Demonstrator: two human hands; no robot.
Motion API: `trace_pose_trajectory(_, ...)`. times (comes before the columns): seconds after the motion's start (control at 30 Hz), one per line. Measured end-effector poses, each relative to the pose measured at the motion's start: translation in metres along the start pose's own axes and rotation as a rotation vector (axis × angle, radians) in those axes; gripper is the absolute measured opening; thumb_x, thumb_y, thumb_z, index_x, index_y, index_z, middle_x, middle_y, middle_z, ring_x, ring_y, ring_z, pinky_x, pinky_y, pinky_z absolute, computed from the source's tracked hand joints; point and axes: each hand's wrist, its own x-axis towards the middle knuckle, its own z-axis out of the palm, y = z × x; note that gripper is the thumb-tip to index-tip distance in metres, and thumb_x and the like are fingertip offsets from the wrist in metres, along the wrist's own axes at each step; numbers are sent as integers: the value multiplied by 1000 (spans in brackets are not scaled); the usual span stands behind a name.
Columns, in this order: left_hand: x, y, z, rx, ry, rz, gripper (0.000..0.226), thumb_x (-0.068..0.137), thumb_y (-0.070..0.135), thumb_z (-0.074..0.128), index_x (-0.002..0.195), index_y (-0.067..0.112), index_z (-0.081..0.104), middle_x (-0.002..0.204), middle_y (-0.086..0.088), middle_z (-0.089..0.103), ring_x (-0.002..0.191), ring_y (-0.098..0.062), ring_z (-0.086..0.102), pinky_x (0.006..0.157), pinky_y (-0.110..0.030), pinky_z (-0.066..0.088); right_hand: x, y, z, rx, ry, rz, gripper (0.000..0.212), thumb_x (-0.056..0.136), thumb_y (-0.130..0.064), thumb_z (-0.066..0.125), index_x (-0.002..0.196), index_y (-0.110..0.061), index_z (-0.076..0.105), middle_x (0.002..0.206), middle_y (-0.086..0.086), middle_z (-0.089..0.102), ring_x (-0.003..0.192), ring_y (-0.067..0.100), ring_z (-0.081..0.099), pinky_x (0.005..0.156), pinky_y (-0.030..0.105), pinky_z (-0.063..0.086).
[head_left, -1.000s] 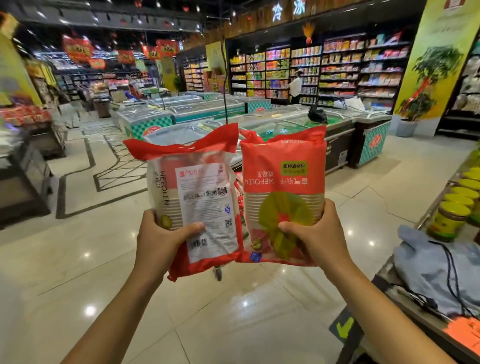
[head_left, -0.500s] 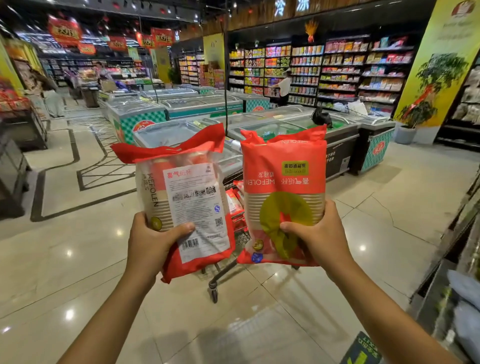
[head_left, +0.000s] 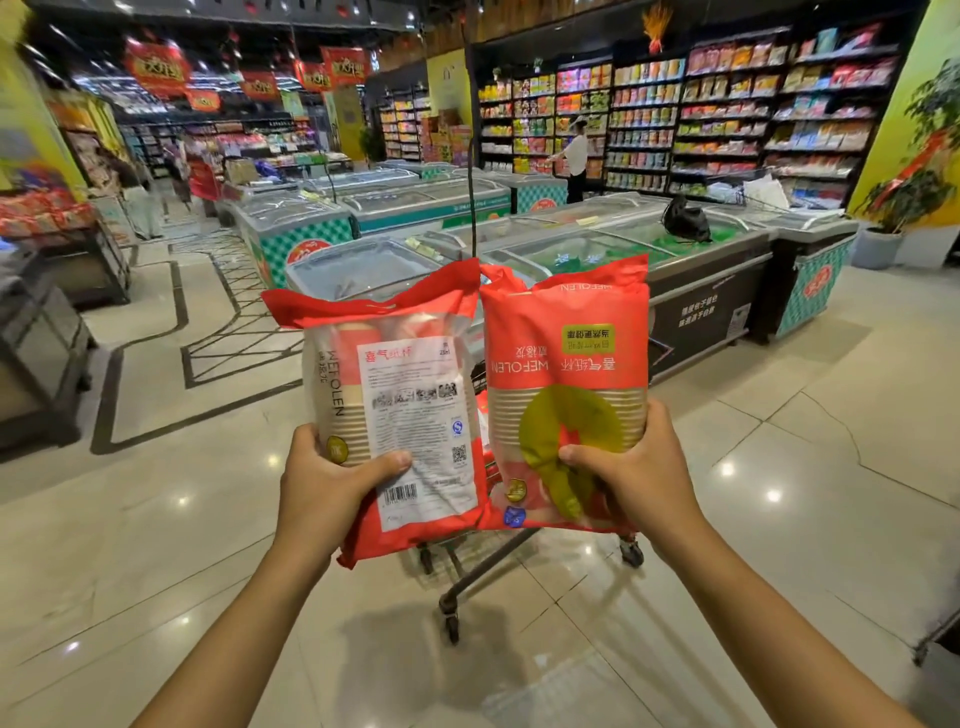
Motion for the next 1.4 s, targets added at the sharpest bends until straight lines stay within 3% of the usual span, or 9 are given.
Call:
trace_pose_trajectory(0.3,110,5,81,36,56,-17,66,64,16,98,109,28,51,110,1,74,90,-20,77,77,-47,65,160,31,16,51,-42,-5,92,38,-56,86,120,-35,47,107,-14,67,97,11,67,88,52,57)
trace_pose_trajectory(0.47,149,-12,115,59,79,-64,67,62,15,99,109,20,51,107,-1,74,86,-17,77,70,-39,62,225,61,24,54,-60,38,90,38,-55,87,117,-35,50,107,-12,69,98,14,69,90,52,57)
trace_pose_trajectory(0.67,201,-40,141,74,102,-126,68,61,17,101,107,20,51,107,-2,75,87,-18,77,73,-43,64,288,91,49,43,-105,91,98,35,-58,87,122,-33,49,108,-11,68,98,16,69,90,52,57)
trace_pose_trajectory(0.77,230,-58,152,88,113,-153,63,65,16,98,105,22,50,107,-1,74,87,-18,77,74,-44,64,316,109,67,18,-126,114,98,36,-56,87,123,-30,51,108,-10,70,96,16,70,89,50,57)
trace_pose_trajectory(0.93,285,-99,172,16,109,-229,70,66,15,97,117,21,49,111,-1,72,91,-21,77,72,-40,65,371,143,104,-40,-195,156,83,55,-31,98,123,-27,50,108,-6,70,93,16,70,87,48,57)
trace_pose_trajectory(1.1,350,-153,192,11,149,-332,66,68,22,96,116,23,51,112,-3,71,86,-22,77,71,-45,65,435,184,144,-107,-262,227,89,46,-49,95,122,-30,53,105,-4,75,87,16,76,80,49,61)
trace_pose_trajectory(1.23,394,-199,202,-7,148,-449,72,66,25,96,123,19,53,110,-3,75,79,-21,79,65,-43,65,478,219,176,-144,-332,324,89,43,-48,96,120,-28,56,101,-4,77,84,16,76,82,50,61)
trace_pose_trajectory(1.33,420,-233,207,6,177,-528,68,65,21,98,116,15,54,104,-1,75,83,-21,79,71,-45,65,501,242,205,-187,-378,361,85,42,-46,94,117,-28,58,97,-6,77,82,15,76,82,48,60)
trace_pose_trajectory(1.4,435,-256,209,37,165,-586,76,57,36,102,117,13,60,104,-2,77,86,-20,78,74,-46,65,513,259,225,-183,-397,404,87,39,-47,94,117,-27,58,97,-6,77,84,16,75,83,49,60)
